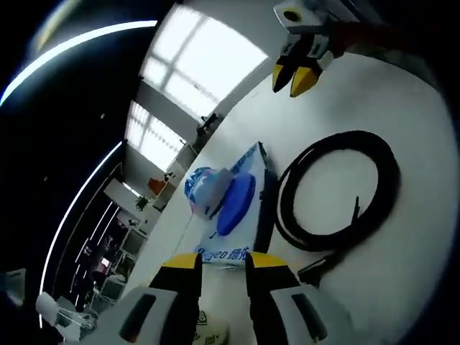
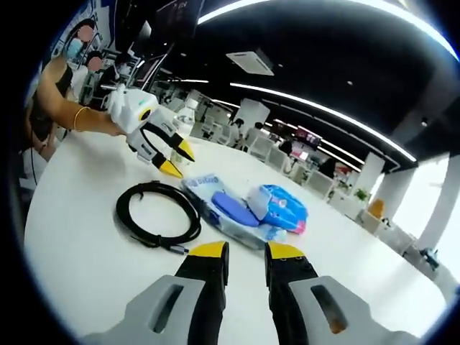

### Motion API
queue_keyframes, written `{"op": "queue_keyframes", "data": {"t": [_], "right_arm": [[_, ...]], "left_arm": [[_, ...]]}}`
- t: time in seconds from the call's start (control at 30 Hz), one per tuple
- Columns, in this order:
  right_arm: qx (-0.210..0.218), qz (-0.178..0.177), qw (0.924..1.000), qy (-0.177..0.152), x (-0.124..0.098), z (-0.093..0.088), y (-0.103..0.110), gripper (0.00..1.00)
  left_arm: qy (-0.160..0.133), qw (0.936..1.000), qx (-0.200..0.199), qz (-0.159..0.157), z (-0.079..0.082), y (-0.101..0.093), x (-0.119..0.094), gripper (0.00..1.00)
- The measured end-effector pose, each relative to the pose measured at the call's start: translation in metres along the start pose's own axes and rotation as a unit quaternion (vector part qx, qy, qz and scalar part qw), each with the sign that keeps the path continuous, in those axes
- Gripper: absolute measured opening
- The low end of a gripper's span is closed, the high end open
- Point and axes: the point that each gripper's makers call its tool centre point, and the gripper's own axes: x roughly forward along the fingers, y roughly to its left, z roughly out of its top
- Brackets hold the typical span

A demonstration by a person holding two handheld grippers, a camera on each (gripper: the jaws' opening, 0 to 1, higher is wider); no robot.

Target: Arrange the tabletop items into an orderly group along one side of the table until the central work area is clear of visible clutter.

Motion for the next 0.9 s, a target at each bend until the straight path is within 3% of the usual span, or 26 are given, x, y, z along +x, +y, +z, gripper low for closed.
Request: {"op": "queue_keyframes", "data": {"t": [0.13, 0.4, 0.6, 0.7, 0.9], "right_arm": [[-0.006, -0.001, 1.0000, -0.004, 0.008, 0.003, -0.003, 0.15], [-0.023, -0.010, 0.9997, 0.003, 0.023, 0.003, -0.012, 0.15], [-0.020, -0.014, 0.9996, 0.015, 0.032, -0.007, -0.017, 0.15], [-0.035, -0.003, 0.9993, 0.010, 0.038, -0.008, -0.015, 0.14], [-0.074, 0.000, 0.9966, 0.036, 0.049, -0.015, -0.017, 0.13]], "left_arm": [[-0.021, 0.9987, -0.046, -0.010, 0.007, -0.004, 0.005, 0.21], [-0.017, 0.9991, -0.037, -0.014, 0.008, -0.004, 0.009, 0.18], [-0.011, 0.9992, -0.029, -0.027, 0.006, -0.010, 0.012, 0.18], [-0.021, 0.9970, -0.060, -0.044, 0.008, -0.017, 0.014, 0.18], [-0.011, 0.9984, -0.045, -0.032, 0.006, -0.012, 0.017, 0.18]]}}
